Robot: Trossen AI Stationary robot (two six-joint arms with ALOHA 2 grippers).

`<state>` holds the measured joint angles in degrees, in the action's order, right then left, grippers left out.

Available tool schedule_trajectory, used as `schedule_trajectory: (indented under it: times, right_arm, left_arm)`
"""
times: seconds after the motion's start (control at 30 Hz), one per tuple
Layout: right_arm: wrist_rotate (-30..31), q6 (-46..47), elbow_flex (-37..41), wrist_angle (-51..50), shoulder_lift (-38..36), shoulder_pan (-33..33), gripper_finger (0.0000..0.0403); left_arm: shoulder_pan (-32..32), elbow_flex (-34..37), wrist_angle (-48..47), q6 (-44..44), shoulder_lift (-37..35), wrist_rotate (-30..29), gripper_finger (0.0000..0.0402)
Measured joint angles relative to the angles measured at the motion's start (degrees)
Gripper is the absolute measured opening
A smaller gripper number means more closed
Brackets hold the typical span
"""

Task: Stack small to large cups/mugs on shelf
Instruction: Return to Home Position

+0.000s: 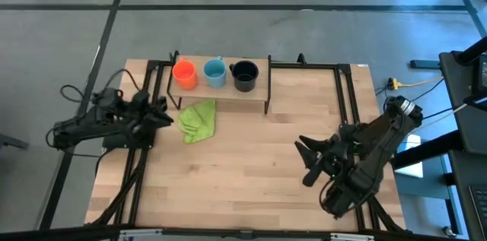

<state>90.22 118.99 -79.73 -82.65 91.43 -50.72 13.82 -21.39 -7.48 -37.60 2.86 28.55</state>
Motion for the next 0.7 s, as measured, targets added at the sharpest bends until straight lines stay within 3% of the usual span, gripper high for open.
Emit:
schedule_trajectory:
  times: [0.1, 0.3, 0.47, 0.7]
  right_arm:
    - [-0.2, 3.4, 3.6, 0.3, 0.2, 1.0, 0.0138]
    - [-0.4, 4.1, 14.6, 10.3, 0.9, 1.8, 0.0138]
    - [-0.3, 2.6, 24.1, 27.8, 0.8, 2.1, 0.0138]
    - [-0.3, -7.2, 32.3, 52.7, 1.3, 5.7, 0.0138]
  left_arm:
    - [-0.8, 4.2, 1.8, -0.4, -1.3, -1.2, 0.0069]
    - [-4.3, 12.4, 7.2, -2.9, -2.7, -0.9, 0.0069]
    - [-10.1, 21.1, 15.6, -5.9, -2.7, -4.7, 0.0069]
    - [-18.5, 20.9, 10.4, -2.6, -2.4, -16.3, 0.0069]
